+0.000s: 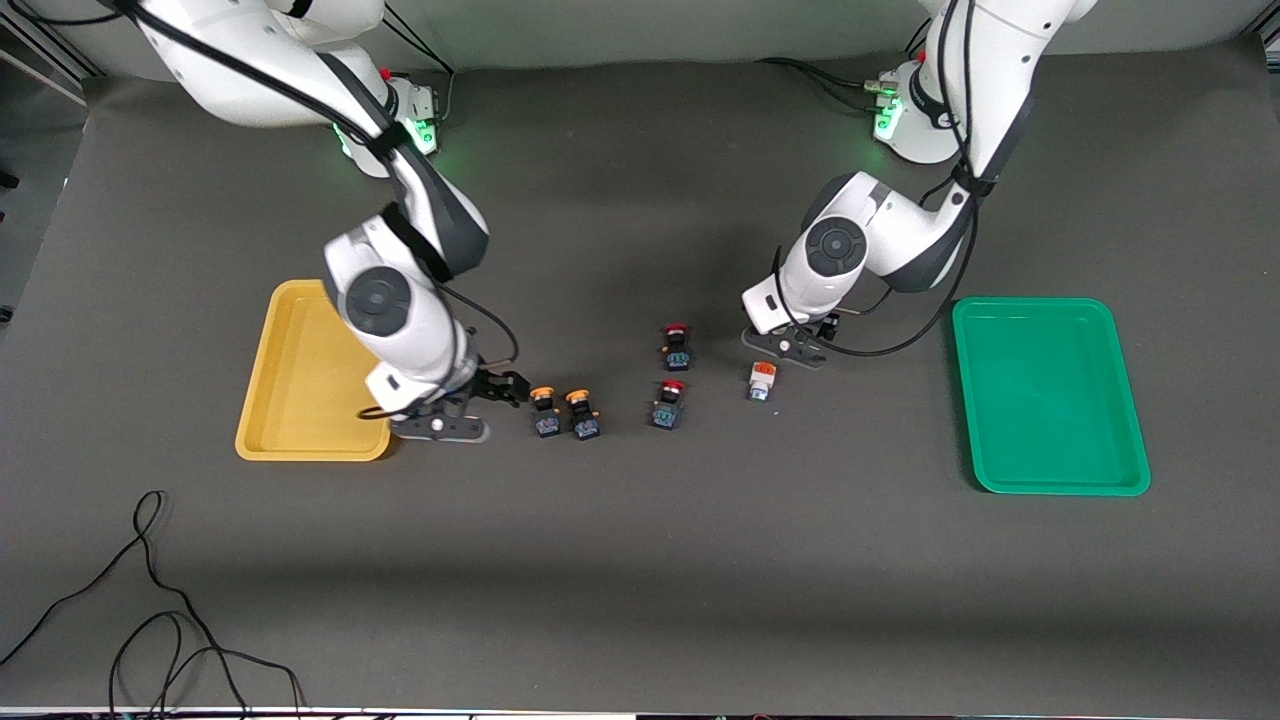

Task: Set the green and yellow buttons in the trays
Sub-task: 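Grasp the green button with the left gripper while the right gripper grasps a yellow button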

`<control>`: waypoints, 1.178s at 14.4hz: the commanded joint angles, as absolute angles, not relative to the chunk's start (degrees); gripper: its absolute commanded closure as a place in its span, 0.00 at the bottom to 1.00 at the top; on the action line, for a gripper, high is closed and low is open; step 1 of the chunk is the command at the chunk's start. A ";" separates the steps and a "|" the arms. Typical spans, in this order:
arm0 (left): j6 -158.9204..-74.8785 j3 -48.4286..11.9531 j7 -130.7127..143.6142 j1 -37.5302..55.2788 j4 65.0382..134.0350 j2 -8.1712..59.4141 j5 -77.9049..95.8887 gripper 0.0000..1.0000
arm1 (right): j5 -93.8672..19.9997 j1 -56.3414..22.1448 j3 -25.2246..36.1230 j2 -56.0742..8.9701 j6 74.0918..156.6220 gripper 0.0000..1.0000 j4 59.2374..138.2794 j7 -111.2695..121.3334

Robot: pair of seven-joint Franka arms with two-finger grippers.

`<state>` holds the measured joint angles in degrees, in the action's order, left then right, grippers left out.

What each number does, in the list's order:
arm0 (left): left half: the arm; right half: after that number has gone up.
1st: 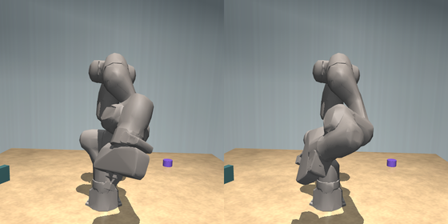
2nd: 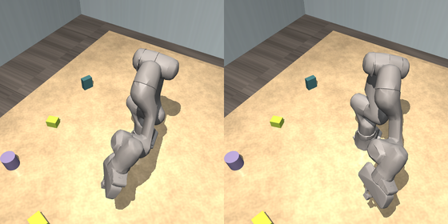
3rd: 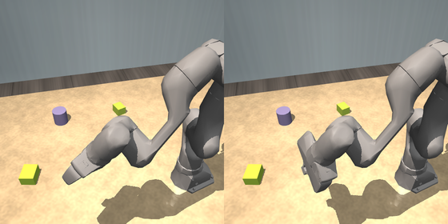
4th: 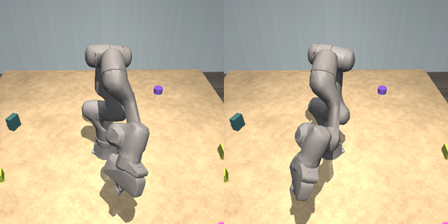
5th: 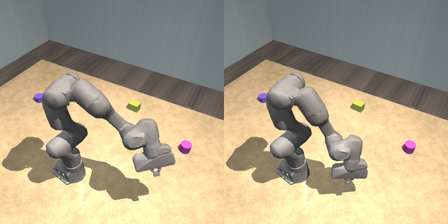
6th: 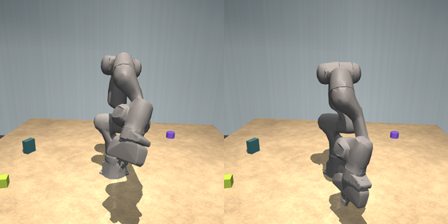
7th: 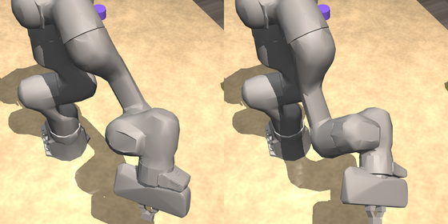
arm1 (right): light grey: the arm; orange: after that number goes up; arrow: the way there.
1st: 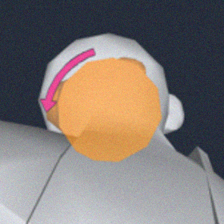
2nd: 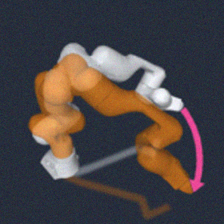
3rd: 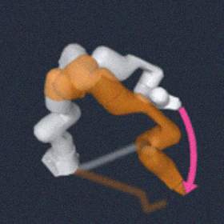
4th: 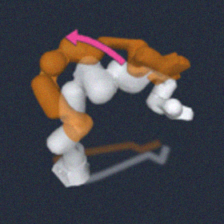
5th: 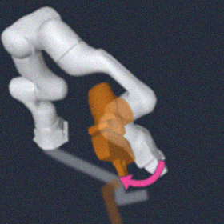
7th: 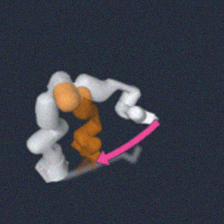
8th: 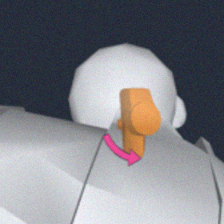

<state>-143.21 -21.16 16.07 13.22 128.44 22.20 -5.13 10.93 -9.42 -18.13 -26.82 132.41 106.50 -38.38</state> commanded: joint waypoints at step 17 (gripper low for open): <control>-111.47 -20.48 24.18 -0.76 110.83 11.62 0.09 0.66 | 26.10 -13.63 -17.49 -40.70 140.19 1.00 99.76 -52.30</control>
<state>-116.01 -20.23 26.55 4.88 111.20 14.86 -1.88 24.47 -13.43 -17.79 -41.30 140.34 100.87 -50.86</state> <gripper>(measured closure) 0.590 0.595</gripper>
